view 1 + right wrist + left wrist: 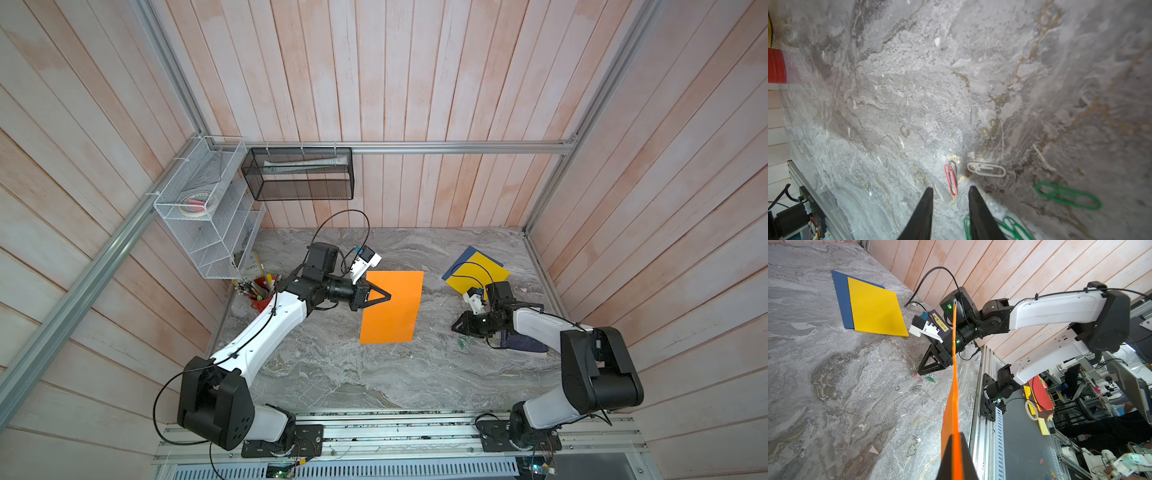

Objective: Unclip the paperclips from the documents
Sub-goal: Place the paper clip at the center of the board.

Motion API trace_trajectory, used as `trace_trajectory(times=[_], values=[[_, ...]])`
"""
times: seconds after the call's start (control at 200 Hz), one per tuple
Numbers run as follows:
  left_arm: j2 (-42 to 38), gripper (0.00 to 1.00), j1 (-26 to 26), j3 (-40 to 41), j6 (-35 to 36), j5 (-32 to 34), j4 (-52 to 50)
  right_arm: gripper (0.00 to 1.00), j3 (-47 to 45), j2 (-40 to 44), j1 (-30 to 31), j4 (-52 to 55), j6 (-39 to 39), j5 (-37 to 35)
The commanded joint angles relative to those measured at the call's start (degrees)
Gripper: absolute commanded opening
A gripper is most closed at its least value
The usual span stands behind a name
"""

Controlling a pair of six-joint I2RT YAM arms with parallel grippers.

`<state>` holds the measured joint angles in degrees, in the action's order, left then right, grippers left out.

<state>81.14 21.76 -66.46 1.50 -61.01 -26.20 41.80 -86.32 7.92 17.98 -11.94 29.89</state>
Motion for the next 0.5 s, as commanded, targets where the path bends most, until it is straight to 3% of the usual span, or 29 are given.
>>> trace_trajectory(times=[0.0,0.255,0.495], values=[[-1.2,0.0,-0.4,0.8,0.5,-0.2,-0.1,0.36,2.3,3.7,0.8,0.9,1.5,2.8],[-0.8,0.0,-0.4,0.4,-0.3,-1.5,0.6,0.47,1.7,13.2,5.3,-6.2,4.8,14.0],[0.0,0.0,-0.3,-0.4,-0.8,-3.0,1.0,0.53,-2.9,20.8,7.8,-19.9,1.0,24.4]])
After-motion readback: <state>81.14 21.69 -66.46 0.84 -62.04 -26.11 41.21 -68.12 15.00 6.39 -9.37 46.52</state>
